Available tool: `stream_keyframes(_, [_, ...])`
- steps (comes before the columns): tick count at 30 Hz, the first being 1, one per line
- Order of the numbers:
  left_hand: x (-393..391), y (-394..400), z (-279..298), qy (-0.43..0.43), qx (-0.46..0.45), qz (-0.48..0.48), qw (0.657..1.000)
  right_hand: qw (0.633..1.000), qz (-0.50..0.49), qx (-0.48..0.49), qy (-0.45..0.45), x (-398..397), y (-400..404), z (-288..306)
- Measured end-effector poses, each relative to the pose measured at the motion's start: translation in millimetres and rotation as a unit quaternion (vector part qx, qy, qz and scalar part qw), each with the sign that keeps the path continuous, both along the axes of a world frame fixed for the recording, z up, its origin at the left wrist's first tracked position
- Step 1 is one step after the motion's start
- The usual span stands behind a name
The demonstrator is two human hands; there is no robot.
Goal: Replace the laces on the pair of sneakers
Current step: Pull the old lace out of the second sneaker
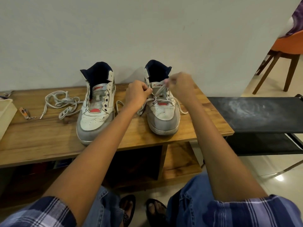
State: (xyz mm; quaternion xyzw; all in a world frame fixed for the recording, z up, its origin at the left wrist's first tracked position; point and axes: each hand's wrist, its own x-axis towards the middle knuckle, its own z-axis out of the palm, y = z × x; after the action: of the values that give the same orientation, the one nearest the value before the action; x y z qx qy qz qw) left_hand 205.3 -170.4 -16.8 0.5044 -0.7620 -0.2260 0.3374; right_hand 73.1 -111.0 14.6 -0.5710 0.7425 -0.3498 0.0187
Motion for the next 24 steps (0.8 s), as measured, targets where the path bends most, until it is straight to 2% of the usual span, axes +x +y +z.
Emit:
stream_keyframes(2, [1, 0, 0, -0.005, -0.001, 0.005, 1.000, 0.974, -0.097, -0.153, -0.133, -27, 14, 27])
stream_keyframes(4, [0, 0, 0, -0.006, -0.001, 0.005, 1.000, 0.931, -0.185, -0.256, -0.184, -47, 30, 46])
stream_keyframes(5, [0, 1, 0, -0.006, -0.003, 0.005, 1.000, 0.922, -0.207, -0.268, -0.190, -49, 33, 47])
stream_keyframes(7, [-1, 2, 0, -0.006, -0.007, 0.005, 1.000, 0.943, -0.188, -0.203, -0.183, -43, 29, 35])
stream_keyframes(9, [-1, 3, 1, -0.004, -0.004, 0.003, 1.000, 0.984, -0.130, -0.033, -0.122, -34, 18, 9])
stream_keyframes(11, [0, 2, 1, 0.001, -0.004, -0.002, 1.000, 0.987, -0.097, 0.113, -0.063, -25, 11, -8])
stream_keyframes(12, [0, 3, 2, -0.001, -0.005, -0.002, 1.000, 0.986, -0.097, 0.128, -0.043, -22, 9, -10])
stream_keyframes(15, [-2, 5, 2, -0.001, -0.027, 0.026, 0.999, 0.990, -0.114, 0.074, -0.021, -13, 1, -9])
stream_keyframes(19, [-10, 15, 8, -0.035, -0.122, 0.008, 0.992, 0.984, -0.117, 0.134, 0.002, 5, -6, -21])
stream_keyframes(21, [-15, 20, 7, -0.060, -0.140, -0.004, 0.988, 0.986, -0.109, 0.119, -0.037, 4, -4, -26])
stream_keyframes(24, [-20, 25, 1, -0.120, -0.153, -0.014, 0.981, 0.977, -0.088, 0.073, -0.182, -7, 1, -28])
